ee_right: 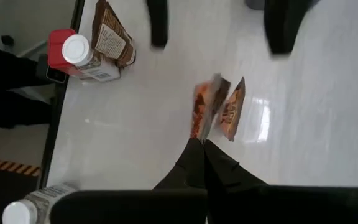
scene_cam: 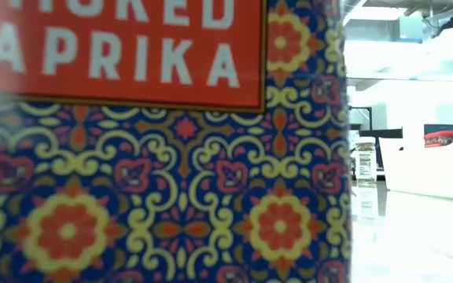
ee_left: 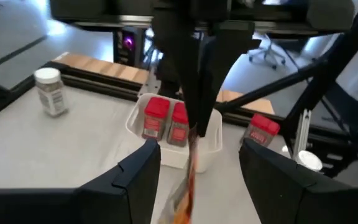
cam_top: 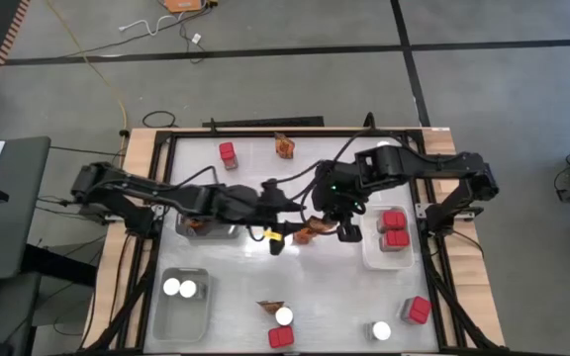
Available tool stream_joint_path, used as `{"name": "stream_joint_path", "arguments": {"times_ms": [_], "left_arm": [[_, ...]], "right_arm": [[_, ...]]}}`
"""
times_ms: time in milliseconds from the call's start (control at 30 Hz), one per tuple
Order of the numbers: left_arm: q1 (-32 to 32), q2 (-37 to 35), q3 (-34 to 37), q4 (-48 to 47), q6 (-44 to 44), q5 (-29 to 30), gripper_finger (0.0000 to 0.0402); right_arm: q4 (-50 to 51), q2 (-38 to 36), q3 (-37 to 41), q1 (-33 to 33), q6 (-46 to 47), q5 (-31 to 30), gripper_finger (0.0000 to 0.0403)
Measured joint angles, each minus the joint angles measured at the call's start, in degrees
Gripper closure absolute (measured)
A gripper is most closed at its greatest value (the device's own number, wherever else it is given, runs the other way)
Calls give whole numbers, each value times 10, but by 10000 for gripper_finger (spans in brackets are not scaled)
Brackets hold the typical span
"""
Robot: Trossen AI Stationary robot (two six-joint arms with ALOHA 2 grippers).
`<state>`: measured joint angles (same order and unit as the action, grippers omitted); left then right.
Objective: Sort spices by type
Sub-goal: Put the orange spice pack into the black bin
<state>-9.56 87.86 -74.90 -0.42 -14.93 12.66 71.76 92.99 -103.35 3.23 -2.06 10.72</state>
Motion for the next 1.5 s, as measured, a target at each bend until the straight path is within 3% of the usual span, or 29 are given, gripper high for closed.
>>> {"name": "stream_joint_path", "arguments": {"times_ms": [167, 567, 933, 1167, 1500], "left_arm": [[4, 40, -37, -5, 7, -4, 191], [8, 60, -38, -2, -9, 13, 199], [17, 60, -38, -3, -30, 10, 288], [17, 60, -38, -12, -29, -22, 391], [17, 60, -37, -10, -18, -24, 401]], "right_arm": [[4, 0, -1, 1, -17, 0, 394], [15, 0, -1, 1, -42, 0, 390], [-5, 0, -1, 1, -65, 0, 389], [-16, 0, -1, 0, -70, 0, 387], [-17, 0, -1, 0, -74, -1, 376]]}}
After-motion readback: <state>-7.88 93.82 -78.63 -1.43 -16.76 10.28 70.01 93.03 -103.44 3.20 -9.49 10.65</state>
